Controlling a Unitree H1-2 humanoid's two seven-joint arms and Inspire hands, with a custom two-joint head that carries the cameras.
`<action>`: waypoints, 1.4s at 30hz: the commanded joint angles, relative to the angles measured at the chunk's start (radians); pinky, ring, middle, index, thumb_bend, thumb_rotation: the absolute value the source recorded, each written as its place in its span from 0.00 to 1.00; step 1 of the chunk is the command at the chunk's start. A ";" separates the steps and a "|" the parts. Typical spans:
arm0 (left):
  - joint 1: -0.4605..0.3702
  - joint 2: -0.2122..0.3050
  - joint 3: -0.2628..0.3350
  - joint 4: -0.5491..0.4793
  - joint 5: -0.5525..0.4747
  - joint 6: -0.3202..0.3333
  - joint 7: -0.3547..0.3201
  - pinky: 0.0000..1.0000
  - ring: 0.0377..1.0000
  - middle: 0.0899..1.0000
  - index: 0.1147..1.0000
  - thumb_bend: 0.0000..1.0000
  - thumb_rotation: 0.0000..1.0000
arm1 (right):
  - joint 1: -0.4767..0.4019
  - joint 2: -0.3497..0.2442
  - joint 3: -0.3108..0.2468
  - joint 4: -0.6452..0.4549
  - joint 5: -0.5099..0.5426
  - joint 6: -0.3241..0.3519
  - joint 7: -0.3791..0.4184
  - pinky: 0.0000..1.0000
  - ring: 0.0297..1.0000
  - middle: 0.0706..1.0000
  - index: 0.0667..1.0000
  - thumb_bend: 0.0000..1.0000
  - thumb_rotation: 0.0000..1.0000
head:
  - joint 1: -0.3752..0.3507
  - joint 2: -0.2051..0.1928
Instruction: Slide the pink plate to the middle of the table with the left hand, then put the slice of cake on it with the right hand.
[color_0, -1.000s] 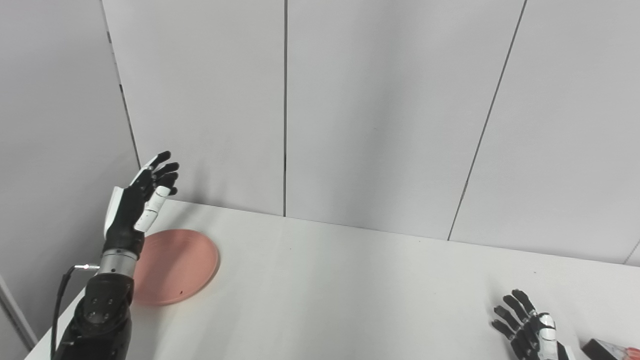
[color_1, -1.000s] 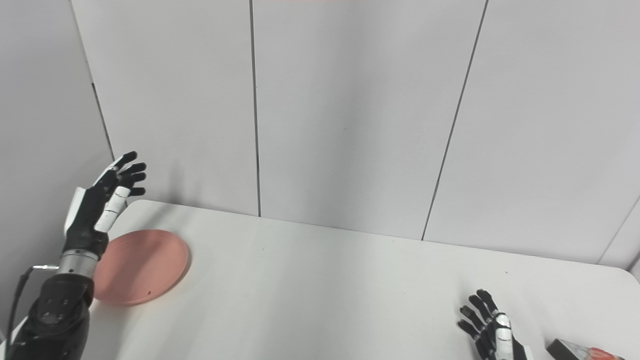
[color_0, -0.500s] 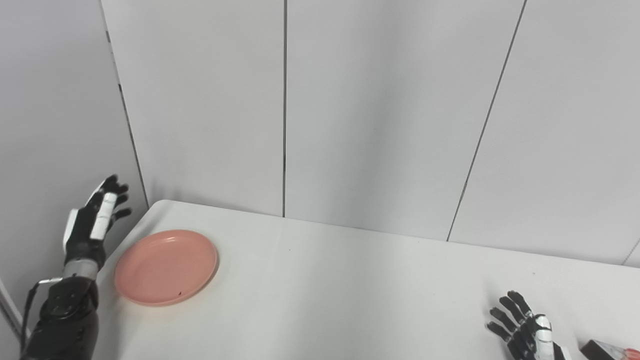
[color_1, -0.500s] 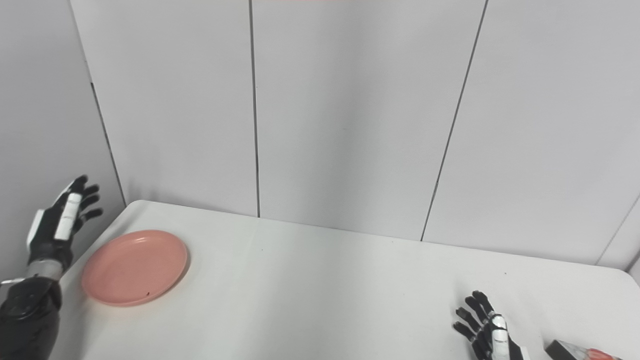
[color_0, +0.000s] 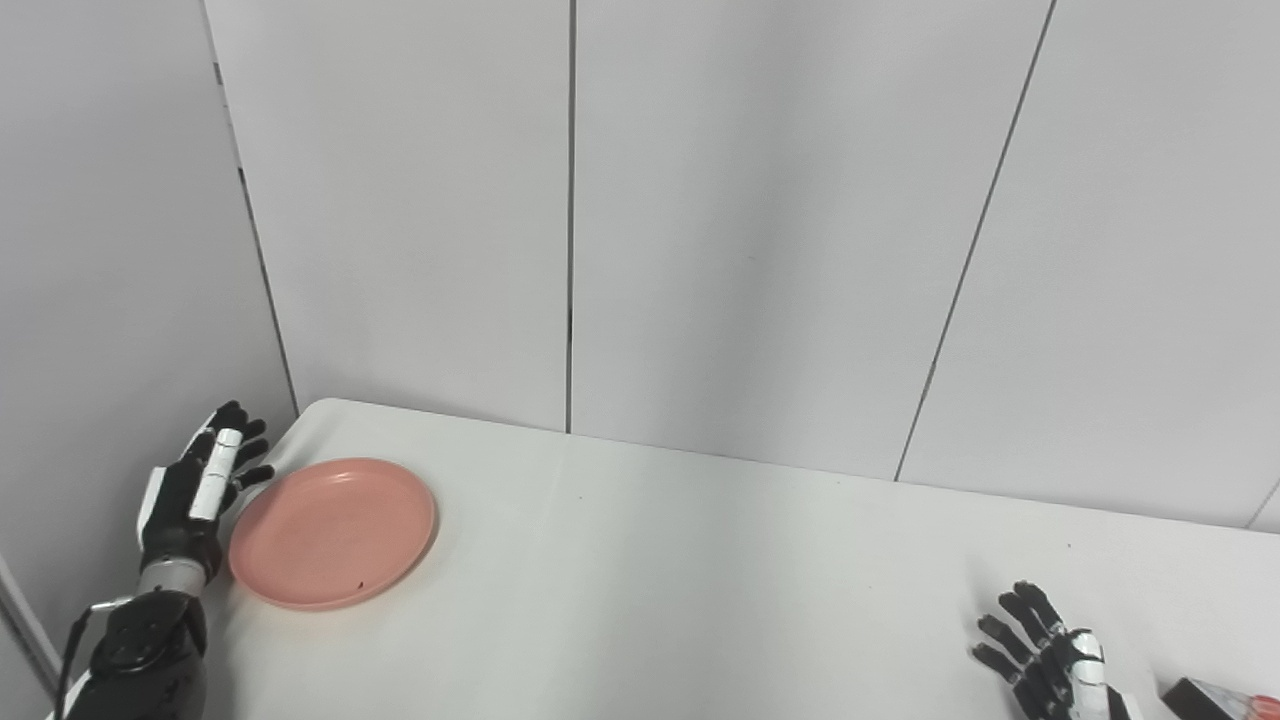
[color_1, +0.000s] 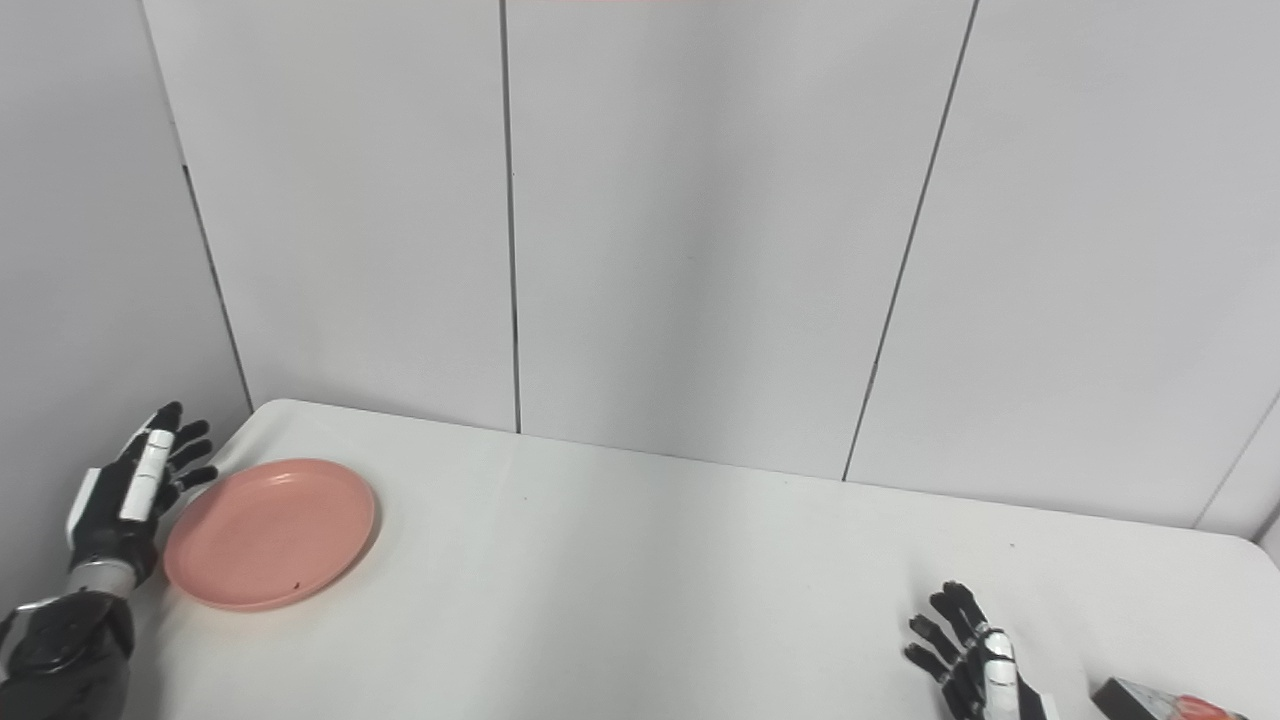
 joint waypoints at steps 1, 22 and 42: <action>-0.019 0.022 -0.005 -0.038 0.006 -0.012 0.008 0.71 0.81 0.82 0.87 0.81 0.86 | 0.044 0.016 0.006 0.015 0.009 0.010 -0.001 0.79 0.82 0.87 0.87 0.77 1.00 | -0.001 0.001; 0.088 -0.133 -0.069 -0.275 -0.037 0.129 -0.060 0.71 0.80 0.79 0.83 0.85 0.81 | 0.048 0.013 0.018 0.009 -0.028 -0.001 -0.014 0.76 0.79 0.86 0.88 0.73 1.00 | -0.026 0.010; 0.070 -0.323 -0.138 -0.382 -0.068 0.251 -0.101 0.71 0.79 0.78 0.83 0.81 0.85 | 0.044 0.002 0.030 0.030 -0.029 -0.018 -0.007 0.75 0.79 0.87 0.89 0.72 1.00 | -0.051 0.020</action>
